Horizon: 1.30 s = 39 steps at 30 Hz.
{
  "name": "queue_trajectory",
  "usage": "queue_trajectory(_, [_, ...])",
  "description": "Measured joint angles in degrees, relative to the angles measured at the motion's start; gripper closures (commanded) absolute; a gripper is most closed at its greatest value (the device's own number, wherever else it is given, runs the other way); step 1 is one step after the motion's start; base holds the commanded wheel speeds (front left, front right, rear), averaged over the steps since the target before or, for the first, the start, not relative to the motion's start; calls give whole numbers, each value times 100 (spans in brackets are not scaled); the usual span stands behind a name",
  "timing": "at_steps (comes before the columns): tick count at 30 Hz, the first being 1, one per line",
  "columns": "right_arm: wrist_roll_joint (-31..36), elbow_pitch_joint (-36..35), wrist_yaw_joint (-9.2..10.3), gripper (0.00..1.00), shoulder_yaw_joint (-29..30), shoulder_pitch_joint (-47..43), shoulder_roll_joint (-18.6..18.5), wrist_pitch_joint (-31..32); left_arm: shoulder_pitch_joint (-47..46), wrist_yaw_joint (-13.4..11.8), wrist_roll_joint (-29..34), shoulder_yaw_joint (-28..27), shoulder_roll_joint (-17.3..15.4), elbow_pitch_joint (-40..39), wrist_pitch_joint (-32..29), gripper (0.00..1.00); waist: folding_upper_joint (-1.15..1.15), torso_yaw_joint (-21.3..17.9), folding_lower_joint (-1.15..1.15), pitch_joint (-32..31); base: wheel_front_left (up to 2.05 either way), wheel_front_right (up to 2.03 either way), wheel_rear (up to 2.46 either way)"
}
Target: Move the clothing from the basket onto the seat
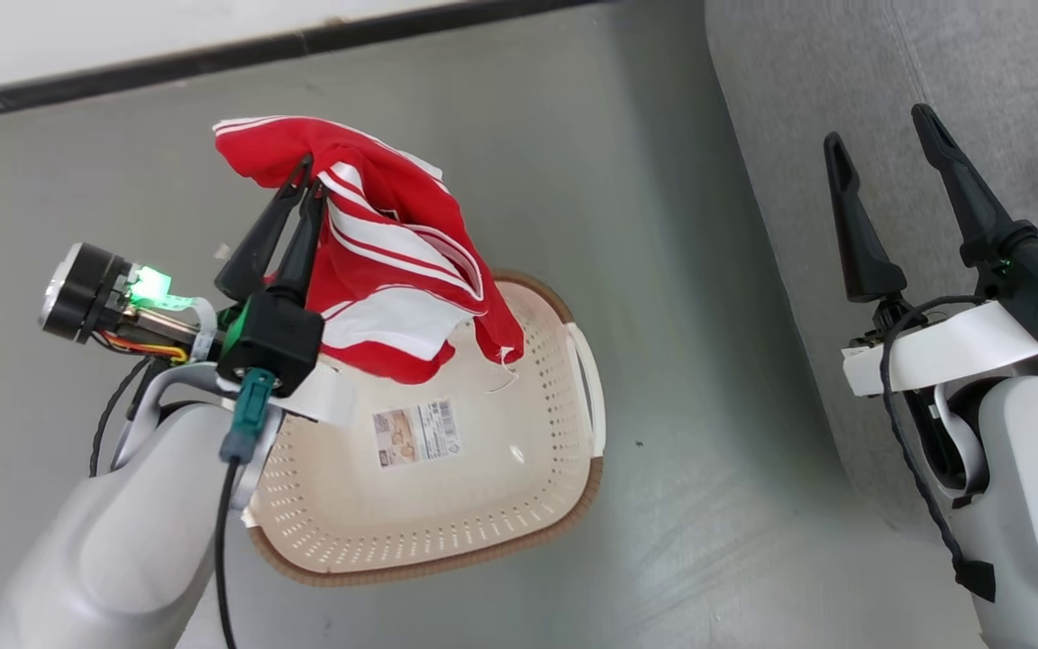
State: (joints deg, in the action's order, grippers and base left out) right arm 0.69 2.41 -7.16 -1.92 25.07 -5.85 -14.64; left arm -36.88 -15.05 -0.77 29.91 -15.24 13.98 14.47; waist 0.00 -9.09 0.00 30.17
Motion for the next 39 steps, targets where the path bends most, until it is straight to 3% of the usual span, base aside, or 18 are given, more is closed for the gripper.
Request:
queue_trajectory(20, [118,428,0,0,-555,-407,-391,0,703,-144,-252,-388,-460,-1115,22,100,0,476,0,-1201,0,0,0])
queue_trajectory(34, [-29,765,0,0,-1694,-648,-757,0,681,118,-268,-245,-531,-1389,23,100,0,687,0,-2020,0,0,0])
queue_trajectory(39, [-242,866,0,0,-2350,-735,-779,0,630,220,-277,-121,-463,-1419,23,100,0,744,0,-2285,0,0,0])
